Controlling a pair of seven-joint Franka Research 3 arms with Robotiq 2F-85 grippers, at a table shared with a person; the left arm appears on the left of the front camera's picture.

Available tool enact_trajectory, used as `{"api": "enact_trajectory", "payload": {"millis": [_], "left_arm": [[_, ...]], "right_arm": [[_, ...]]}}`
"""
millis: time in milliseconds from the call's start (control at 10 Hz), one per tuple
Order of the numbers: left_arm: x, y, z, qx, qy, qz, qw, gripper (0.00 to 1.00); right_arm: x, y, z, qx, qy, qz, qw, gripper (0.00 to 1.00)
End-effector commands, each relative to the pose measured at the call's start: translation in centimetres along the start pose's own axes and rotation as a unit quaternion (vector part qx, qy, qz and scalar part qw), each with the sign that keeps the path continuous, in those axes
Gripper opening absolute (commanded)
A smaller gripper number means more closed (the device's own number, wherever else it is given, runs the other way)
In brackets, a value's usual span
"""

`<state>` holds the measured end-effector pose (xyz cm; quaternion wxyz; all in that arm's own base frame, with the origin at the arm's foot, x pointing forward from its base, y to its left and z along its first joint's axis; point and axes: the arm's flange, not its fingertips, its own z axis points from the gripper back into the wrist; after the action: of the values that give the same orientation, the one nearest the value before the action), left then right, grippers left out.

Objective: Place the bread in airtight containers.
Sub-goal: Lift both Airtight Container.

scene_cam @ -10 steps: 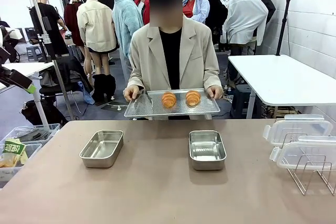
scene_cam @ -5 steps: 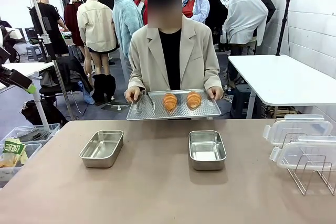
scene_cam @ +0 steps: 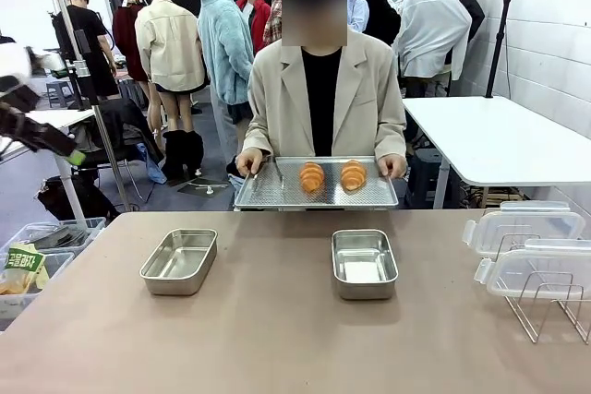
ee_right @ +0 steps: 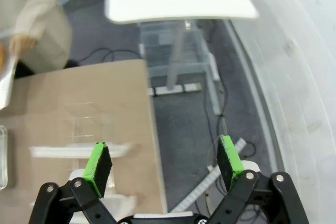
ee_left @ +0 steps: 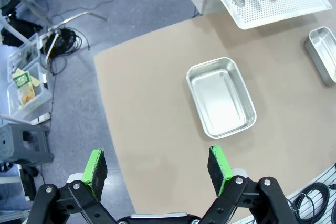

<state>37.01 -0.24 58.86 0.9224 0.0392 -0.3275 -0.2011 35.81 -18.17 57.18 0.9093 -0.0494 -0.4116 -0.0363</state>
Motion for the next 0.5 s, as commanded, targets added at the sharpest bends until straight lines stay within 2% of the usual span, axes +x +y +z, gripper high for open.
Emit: {"api": "enact_trajectory", "payload": {"millis": [0,200,300,400], "left_arm": [[3.8,-2.9,-2.4,0.011,0.041,-0.012,0.999,1.0],[5.2,-4.8,-6.3,0.036,0.07,-0.004,0.997,1.0],[4.8,-5.0,-8.2,0.062,0.084,0.005,0.995,1.0],[3.7,-4.9,-9.4,0.082,0.075,0.027,0.993,1.0]], "right_arm": [[2.8,8.0,0.7,0.088,-0.002,0.089,0.992,1.0],[3.6,16.4,1.3,0.155,0.015,0.165,0.974,1.0],[3.1,20.2,1.0,0.161,0.052,0.174,0.97,1.0],[2.0,23.3,-0.3,0.177,0.097,0.176,0.964,1.0]]}}
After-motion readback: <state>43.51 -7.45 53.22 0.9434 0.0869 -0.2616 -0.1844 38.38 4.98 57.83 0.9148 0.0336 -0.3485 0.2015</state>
